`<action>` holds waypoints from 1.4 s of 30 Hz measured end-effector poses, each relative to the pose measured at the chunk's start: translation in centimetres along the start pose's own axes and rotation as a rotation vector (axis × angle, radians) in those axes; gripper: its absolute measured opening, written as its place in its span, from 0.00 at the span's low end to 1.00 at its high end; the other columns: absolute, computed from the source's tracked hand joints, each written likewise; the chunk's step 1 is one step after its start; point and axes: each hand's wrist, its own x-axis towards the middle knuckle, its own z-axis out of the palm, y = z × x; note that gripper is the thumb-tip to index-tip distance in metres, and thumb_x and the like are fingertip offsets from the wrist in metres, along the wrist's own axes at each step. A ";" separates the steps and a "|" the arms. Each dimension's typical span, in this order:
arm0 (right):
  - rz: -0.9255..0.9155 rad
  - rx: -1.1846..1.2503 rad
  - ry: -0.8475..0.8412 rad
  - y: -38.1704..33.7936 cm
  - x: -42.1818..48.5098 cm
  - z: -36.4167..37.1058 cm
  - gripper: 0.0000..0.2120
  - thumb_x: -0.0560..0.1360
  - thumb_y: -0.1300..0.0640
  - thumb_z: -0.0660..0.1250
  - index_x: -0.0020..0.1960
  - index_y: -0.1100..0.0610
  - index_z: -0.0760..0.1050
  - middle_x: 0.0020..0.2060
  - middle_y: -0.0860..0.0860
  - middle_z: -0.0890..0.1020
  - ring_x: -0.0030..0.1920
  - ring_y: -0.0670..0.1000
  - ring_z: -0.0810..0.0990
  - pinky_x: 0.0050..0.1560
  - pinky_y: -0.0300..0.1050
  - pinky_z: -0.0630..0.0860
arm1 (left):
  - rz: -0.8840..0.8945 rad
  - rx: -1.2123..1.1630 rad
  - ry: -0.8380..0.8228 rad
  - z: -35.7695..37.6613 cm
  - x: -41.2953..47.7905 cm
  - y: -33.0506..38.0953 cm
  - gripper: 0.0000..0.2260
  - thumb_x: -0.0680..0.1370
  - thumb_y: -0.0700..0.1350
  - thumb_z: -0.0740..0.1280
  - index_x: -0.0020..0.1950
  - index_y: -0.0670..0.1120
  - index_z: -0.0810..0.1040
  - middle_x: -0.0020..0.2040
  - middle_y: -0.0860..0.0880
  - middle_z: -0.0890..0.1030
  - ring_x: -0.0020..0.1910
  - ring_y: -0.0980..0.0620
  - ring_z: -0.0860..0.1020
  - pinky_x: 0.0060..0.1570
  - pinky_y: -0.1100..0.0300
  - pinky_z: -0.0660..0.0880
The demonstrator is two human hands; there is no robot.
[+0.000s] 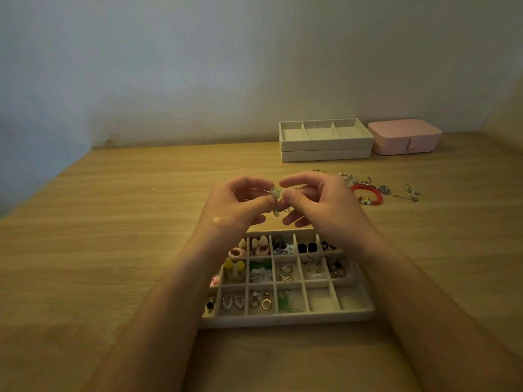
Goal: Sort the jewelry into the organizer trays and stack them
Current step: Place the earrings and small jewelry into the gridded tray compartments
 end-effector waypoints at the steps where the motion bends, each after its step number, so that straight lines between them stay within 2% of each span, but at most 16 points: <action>1: -0.002 0.007 0.001 0.0 0.0 0.0 0.10 0.81 0.60 0.68 0.62 0.57 0.79 0.40 0.51 0.88 0.38 0.51 0.87 0.39 0.46 0.85 | -0.003 -0.004 -0.002 0.0 0.0 0.0 0.07 0.77 0.38 0.71 0.53 0.47 0.82 0.45 0.48 0.86 0.46 0.48 0.85 0.48 0.55 0.83; 4: -0.003 0.047 0.014 -0.1 0.0 -0.1 0.06 0.80 0.60 0.70 0.57 0.58 0.80 0.39 0.52 0.87 0.38 0.52 0.87 0.39 0.46 0.84 | -0.043 -0.039 -0.002 0.2 -0.1 0.1 0.07 0.78 0.36 0.68 0.52 0.46 0.82 0.43 0.47 0.85 0.43 0.47 0.84 0.45 0.57 0.83; 7: 0.003 0.104 0.047 0.1 0.0 -0.4 0.04 0.79 0.61 0.71 0.53 0.58 0.82 0.40 0.54 0.87 0.39 0.53 0.86 0.39 0.46 0.83 | -0.065 -0.051 -0.008 0.2 -0.1 0.2 0.07 0.79 0.37 0.67 0.52 0.45 0.83 0.42 0.47 0.83 0.37 0.51 0.81 0.39 0.59 0.80; 12: 0.083 0.266 0.052 -0.2 0.1 -1.1 0.06 0.82 0.62 0.66 0.54 0.57 0.82 0.41 0.53 0.85 0.41 0.52 0.84 0.41 0.47 0.83 | -0.013 0.046 -0.007 0.1 -0.1 0.0 0.06 0.78 0.39 0.70 0.52 0.47 0.83 0.42 0.52 0.84 0.37 0.57 0.79 0.40 0.62 0.80; 16: 0.142 0.342 0.066 -0.2 0.3 -1.2 0.10 0.84 0.63 0.62 0.55 0.58 0.82 0.39 0.52 0.84 0.39 0.51 0.83 0.39 0.46 0.81 | -0.017 0.055 -0.025 0.1 -0.3 0.1 0.05 0.78 0.40 0.71 0.51 0.47 0.83 0.40 0.53 0.84 0.37 0.58 0.79 0.39 0.64 0.79; 19: 0.130 0.311 0.117 -0.1 0.3 -1.1 0.09 0.83 0.62 0.63 0.55 0.55 0.82 0.40 0.51 0.85 0.39 0.50 0.83 0.39 0.45 0.81 | -0.025 0.057 -0.040 0.1 -0.3 0.2 0.04 0.78 0.40 0.70 0.51 0.47 0.83 0.41 0.51 0.83 0.37 0.56 0.79 0.37 0.63 0.78; 25: 0.027 0.056 0.246 0.4 0.4 -1.0 0.07 0.82 0.62 0.67 0.54 0.52 0.81 0.42 0.50 0.86 0.38 0.48 0.84 0.37 0.42 0.82 | -0.025 0.099 -0.070 -0.1 -0.3 0.3 0.05 0.76 0.41 0.73 0.50 0.48 0.84 0.43 0.49 0.85 0.38 0.55 0.80 0.39 0.60 0.80; 29: 0.046 0.107 0.260 0.2 0.4 -1.0 0.06 0.81 0.62 0.68 0.55 0.54 0.82 0.42 0.51 0.87 0.38 0.48 0.85 0.37 0.41 0.81 | 0.001 0.175 -0.119 -0.5 -0.4 0.5 0.07 0.75 0.39 0.74 0.49 0.50 0.85 0.44 0.52 0.86 0.42 0.55 0.83 0.42 0.62 0.81; 34: 0.196 0.298 0.105 -0.7 -0.1 -1.2 0.07 0.82 0.61 0.66 0.56 0.58 0.82 0.44 0.54 0.86 0.39 0.50 0.85 0.36 0.43 0.81 | 0.041 0.280 -0.218 -0.9 -0.9 1.9 0.10 0.77 0.37 0.71 0.48 0.53 0.85 0.45 0.54 0.86 0.46 0.56 0.83 0.49 0.61 0.81; 36: 0.254 0.277 0.036 -1.3 -0.1 -1.3 0.07 0.82 0.62 0.66 0.57 0.59 0.82 0.45 0.55 0.85 0.39 0.50 0.86 0.35 0.42 0.81 | 0.067 0.333 -0.229 -1.1 -1.2 2.7 0.10 0.77 0.37 0.71 0.48 0.52 0.86 0.45 0.55 0.86 0.47 0.57 0.83 0.51 0.60 0.81; 42: 0.307 0.154 -0.167 -3.3 -1.1 -1.9 0.07 0.80 0.64 0.68 0.57 0.60 0.81 0.46 0.57 0.85 0.41 0.53 0.86 0.38 0.44 0.82 | 0.115 0.452 -0.309 -1.7 -3.7 3.1 0.08 0.74 0.35 0.74 0.48 0.46 0.85 0.42 0.54 0.86 0.42 0.60 0.84 0.43 0.69 0.78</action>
